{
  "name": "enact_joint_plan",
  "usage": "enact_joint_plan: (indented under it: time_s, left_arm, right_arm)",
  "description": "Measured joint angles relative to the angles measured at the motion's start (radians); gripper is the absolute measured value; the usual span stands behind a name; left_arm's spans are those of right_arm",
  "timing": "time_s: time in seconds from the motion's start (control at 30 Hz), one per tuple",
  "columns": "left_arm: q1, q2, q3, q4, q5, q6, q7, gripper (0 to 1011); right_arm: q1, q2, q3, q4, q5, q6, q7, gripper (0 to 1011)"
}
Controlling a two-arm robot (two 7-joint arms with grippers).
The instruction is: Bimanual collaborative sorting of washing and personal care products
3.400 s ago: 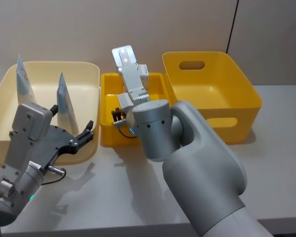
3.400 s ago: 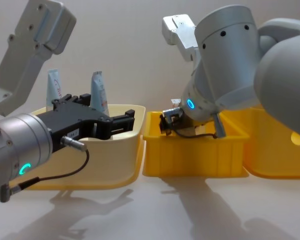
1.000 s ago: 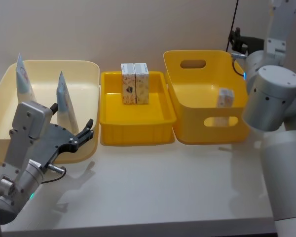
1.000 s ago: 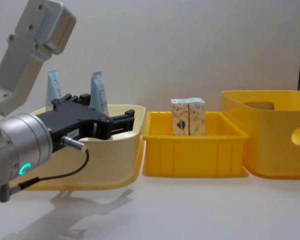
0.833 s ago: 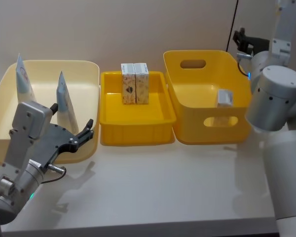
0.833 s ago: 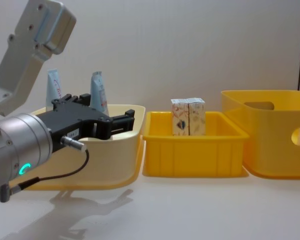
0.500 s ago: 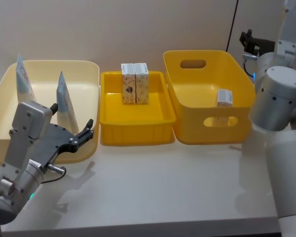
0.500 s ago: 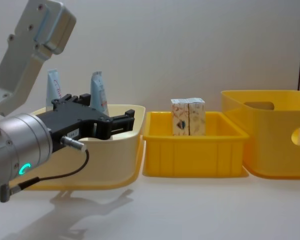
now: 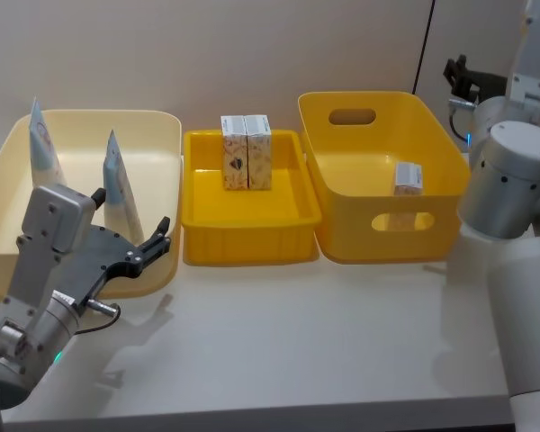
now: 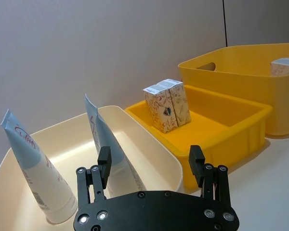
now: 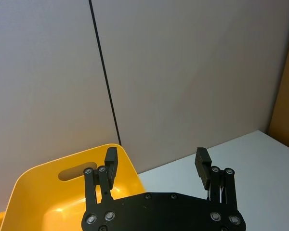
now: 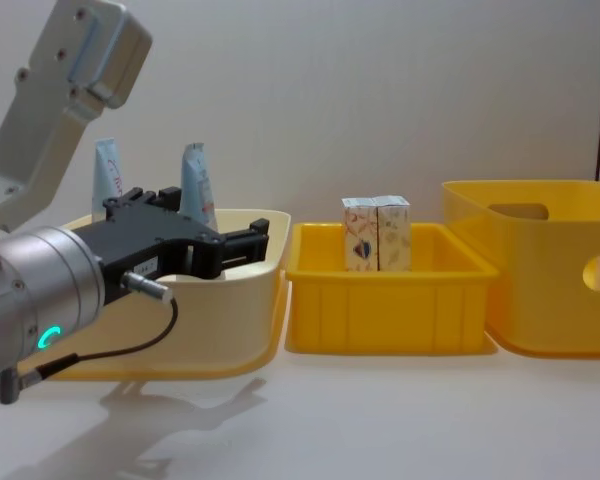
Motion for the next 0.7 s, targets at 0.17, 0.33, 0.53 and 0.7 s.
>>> enact_joint_plan:
  time_s: [0.17, 0.33, 0.53, 0.7]
  left_arm:
    - [-0.002, 0.001, -0.003, -0.005, 0.004, 0.014, 0.0, 1003]
    - [-0.012, -0.002, -0.007, -0.002, 0.007, 0.034, 0.0, 1003]
    - [-0.04, -0.013, -0.011, 0.022, 0.011, 0.057, -0.003, 1003]
    - [-0.069, -0.024, -0.014, 0.054, 0.01, 0.062, -0.016, 1003]
  right_arm:
    - [0.0, 0.0, 0.002, 0.001, 0.0, -0.001, -0.001, 1001]
    - [0.001, 0.0, 0.002, 0.001, 0.0, -0.001, -0.001, 1001]
    - [0.001, 0.0, 0.003, 0.002, 0.0, -0.002, -0.002, 1001]
    - [0.001, 0.0, 0.004, 0.002, 0.0, -0.002, -0.003, 1001]
